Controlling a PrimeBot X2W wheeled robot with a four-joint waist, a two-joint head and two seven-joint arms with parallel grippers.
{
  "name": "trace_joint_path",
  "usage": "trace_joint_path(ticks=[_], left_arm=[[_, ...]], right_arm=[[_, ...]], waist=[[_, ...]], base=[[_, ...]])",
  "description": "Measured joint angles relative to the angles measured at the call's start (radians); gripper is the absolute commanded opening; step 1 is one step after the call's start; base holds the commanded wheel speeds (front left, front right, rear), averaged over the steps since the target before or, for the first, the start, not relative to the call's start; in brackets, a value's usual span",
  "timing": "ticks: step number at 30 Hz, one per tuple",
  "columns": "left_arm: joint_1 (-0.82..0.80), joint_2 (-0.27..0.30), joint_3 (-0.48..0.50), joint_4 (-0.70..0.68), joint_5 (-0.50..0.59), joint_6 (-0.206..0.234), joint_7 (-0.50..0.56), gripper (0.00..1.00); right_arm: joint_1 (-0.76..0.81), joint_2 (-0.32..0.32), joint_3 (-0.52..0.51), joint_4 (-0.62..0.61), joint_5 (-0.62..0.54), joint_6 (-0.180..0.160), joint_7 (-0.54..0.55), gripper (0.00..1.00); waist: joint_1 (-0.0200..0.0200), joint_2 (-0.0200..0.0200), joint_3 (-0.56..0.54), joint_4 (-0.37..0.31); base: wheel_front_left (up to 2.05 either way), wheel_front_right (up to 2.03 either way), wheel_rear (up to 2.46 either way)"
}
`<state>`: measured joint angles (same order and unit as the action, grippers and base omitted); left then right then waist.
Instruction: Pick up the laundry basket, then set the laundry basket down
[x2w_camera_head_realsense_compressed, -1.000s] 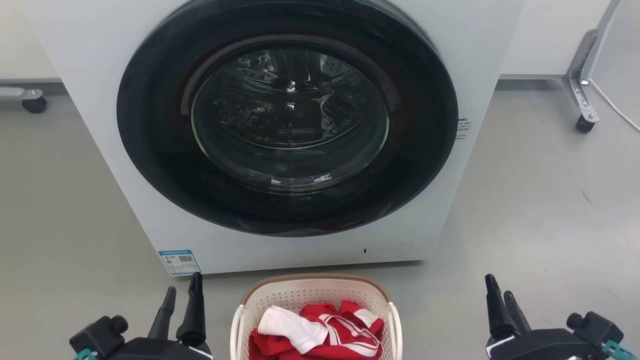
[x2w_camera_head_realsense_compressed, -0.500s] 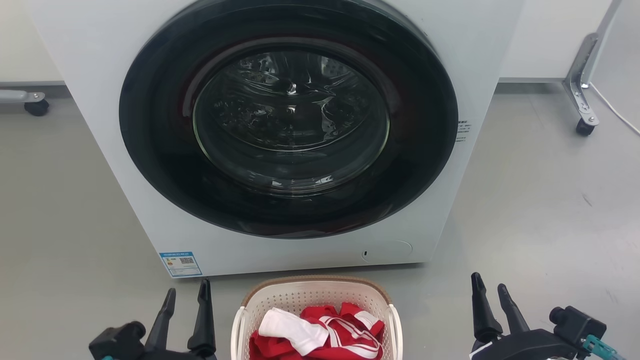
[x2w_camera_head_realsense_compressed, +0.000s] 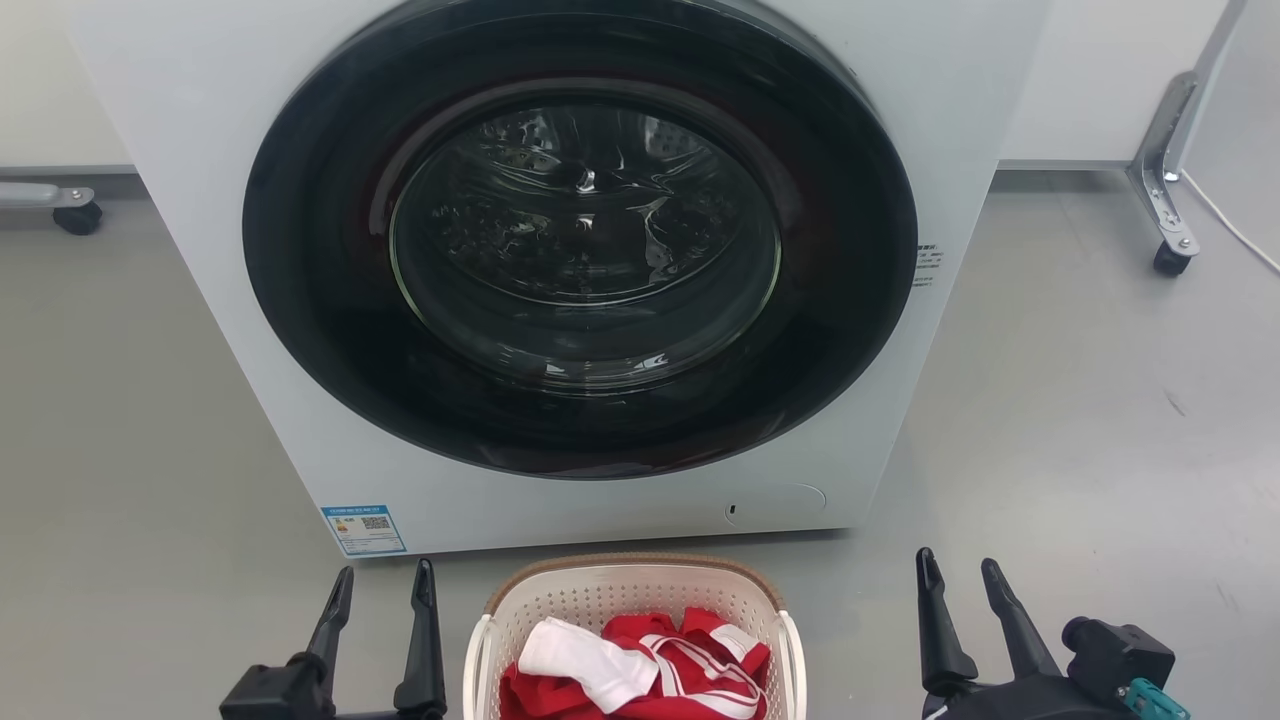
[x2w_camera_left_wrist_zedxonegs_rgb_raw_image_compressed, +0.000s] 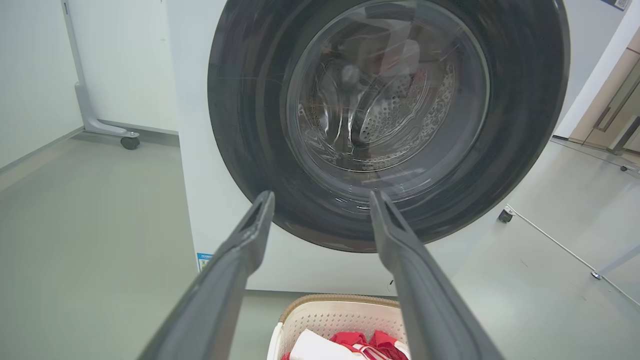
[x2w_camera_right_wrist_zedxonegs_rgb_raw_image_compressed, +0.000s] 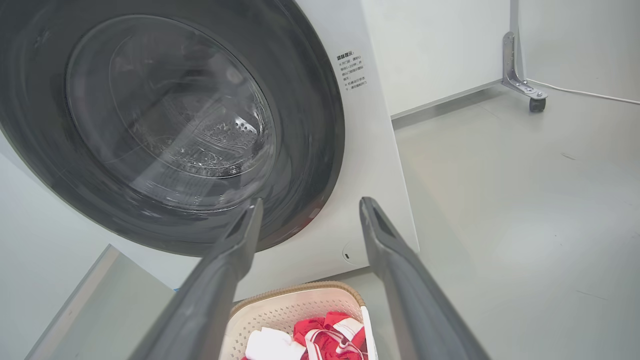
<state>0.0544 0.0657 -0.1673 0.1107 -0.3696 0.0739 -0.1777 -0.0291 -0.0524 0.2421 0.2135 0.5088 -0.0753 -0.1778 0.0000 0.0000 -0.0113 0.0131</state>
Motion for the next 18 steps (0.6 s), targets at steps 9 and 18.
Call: trace_joint_path(ticks=[9, 18], left_arm=[[0.017, -0.002, -0.012, -0.027, 0.123, 0.024, -0.033, 1.0], [0.035, -0.004, -0.036, -0.05, 0.237, 0.044, -0.067, 1.0]], right_arm=[[0.001, 0.0, 0.022, -0.02, -0.131, -0.023, -0.031, 1.0], [0.005, 0.0, 0.037, -0.045, -0.259, -0.044, -0.063, 1.0]], waist=[[0.0, 0.0001, 0.002, 0.0], [0.0, 0.0, 0.007, 0.001]], base=[[0.0, 0.0, 0.0], [0.0, 0.0, 0.0]])
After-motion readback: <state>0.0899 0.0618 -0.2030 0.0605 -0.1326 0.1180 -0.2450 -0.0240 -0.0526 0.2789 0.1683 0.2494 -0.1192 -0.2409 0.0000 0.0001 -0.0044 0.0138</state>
